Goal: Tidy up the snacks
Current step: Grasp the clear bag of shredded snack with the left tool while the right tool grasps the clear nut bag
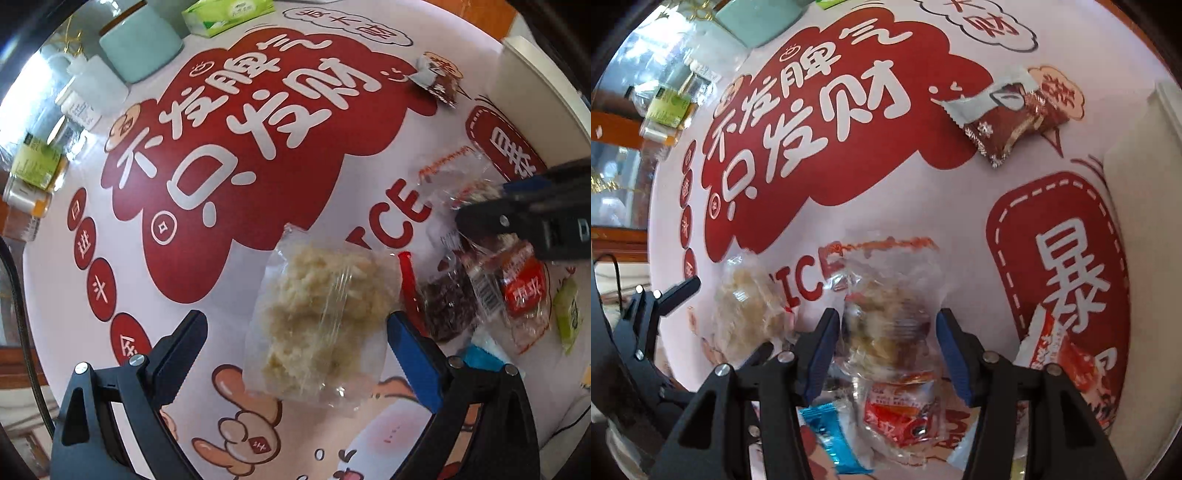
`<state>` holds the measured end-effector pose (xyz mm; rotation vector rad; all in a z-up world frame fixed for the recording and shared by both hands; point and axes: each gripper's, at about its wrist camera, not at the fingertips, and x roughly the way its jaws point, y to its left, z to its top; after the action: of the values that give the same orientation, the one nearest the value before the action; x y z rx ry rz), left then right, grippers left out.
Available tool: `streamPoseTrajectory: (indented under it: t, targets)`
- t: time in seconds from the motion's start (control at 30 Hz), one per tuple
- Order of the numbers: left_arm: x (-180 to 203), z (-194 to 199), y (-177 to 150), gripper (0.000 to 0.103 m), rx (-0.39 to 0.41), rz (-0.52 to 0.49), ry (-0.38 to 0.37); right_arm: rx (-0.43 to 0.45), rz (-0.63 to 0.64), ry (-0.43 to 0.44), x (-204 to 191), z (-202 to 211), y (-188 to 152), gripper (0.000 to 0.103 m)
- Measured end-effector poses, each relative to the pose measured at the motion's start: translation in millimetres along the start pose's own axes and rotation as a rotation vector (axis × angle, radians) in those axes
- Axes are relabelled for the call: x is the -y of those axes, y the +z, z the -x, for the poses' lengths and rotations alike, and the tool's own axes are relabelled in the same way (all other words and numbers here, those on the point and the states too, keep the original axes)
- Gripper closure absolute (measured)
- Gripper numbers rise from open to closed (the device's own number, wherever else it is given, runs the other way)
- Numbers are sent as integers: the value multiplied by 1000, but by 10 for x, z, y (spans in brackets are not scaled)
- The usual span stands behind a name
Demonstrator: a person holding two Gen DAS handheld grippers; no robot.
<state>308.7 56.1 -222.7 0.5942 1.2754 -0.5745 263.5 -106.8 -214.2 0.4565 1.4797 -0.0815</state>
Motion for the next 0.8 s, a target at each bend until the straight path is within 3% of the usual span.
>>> streamPoseTrajectory:
  t: [0.03, 0.23, 0.57, 0.8]
  targets:
    - [-4, -15, 2, 7, -2, 10, -4, 6, 15, -9, -16, 1, -1, 57]
    - [-110, -35, -12, 45, -4, 128, -81, 31, 53, -22, -20, 15, -29, 57]
    - [-100, 179, -213, 55, 7, 249, -53, 85, 98, -9, -57, 173, -145, 58]
    - [202, 684, -373, 57, 71, 266, -36, 136, 139, 29, -41, 466, -326, 58]
